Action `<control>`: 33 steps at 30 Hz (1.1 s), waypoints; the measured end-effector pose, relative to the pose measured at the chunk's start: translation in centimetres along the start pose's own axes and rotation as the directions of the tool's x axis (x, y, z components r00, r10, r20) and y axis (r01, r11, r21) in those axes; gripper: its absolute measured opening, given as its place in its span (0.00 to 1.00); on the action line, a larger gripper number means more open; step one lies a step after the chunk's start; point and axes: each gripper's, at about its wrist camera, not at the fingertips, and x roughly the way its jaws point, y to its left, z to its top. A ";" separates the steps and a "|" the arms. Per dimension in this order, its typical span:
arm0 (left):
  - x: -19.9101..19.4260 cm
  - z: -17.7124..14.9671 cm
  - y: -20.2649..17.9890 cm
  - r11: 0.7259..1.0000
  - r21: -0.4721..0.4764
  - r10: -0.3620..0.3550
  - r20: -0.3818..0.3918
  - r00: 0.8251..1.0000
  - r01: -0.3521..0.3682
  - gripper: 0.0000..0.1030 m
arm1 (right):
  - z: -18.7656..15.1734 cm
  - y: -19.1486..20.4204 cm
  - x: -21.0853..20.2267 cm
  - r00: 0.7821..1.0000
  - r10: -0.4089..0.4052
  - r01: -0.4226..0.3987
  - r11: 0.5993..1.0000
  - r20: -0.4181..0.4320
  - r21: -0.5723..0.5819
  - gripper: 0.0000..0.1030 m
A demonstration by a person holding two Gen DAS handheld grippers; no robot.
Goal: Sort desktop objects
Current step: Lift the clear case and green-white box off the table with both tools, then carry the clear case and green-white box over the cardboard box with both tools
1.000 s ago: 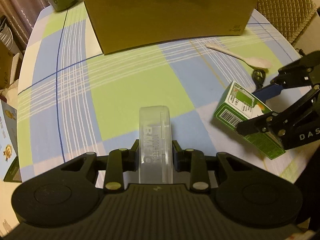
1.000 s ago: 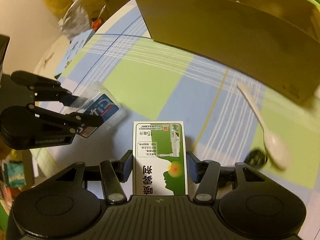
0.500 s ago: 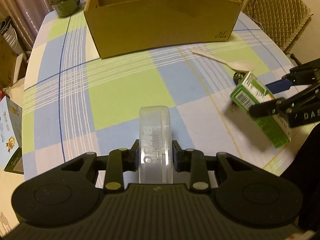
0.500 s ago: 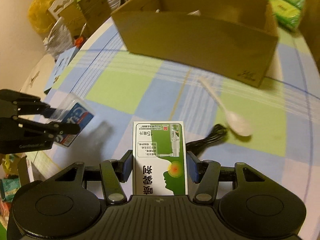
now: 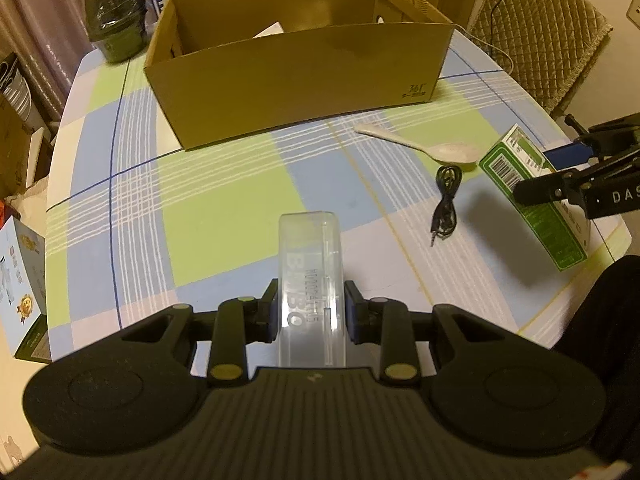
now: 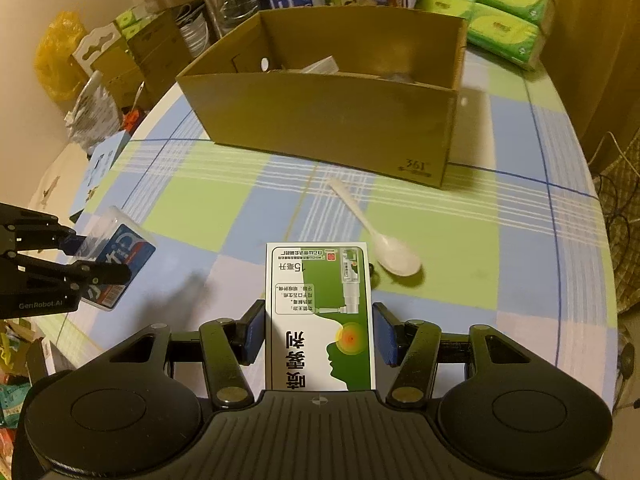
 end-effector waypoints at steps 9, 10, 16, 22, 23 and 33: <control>-0.2 0.5 -1.0 1.000 0.006 0.002 0.002 1.000 -0.002 0.25 | -0.4 -1.0 -0.9 1.000 -0.014 0.014 1.000 0.011 0.015 0.51; -0.2 0.5 -1.0 1.000 0.006 0.003 0.001 1.000 -0.003 0.25 | -0.4 -1.1 -1.0 1.000 -0.016 0.016 1.000 0.012 0.017 0.50; -0.2 0.8 -1.1 1.000 0.008 0.005 0.002 1.000 -0.005 0.25 | -0.5 -2.1 -1.5 0.999 -0.032 0.031 0.999 0.019 0.034 0.51; -0.2 1.2 -1.2 1.000 0.007 0.002 0.001 1.000 -0.002 0.25 | -0.4 -2.7 -1.9 0.999 -0.042 0.040 0.998 0.028 0.042 0.51; -0.2 1.3 -1.2 1.000 0.007 0.002 0.001 1.000 -0.002 0.25 | -0.3 -2.7 -2.0 0.999 -0.043 0.042 0.998 0.029 0.042 0.51; -0.7 3.6 -0.2 1.000 0.003 0.009 0.016 1.000 -0.009 0.25 | 1.8 -3.7 -2.8 0.996 -0.062 0.059 0.997 0.057 0.044 0.51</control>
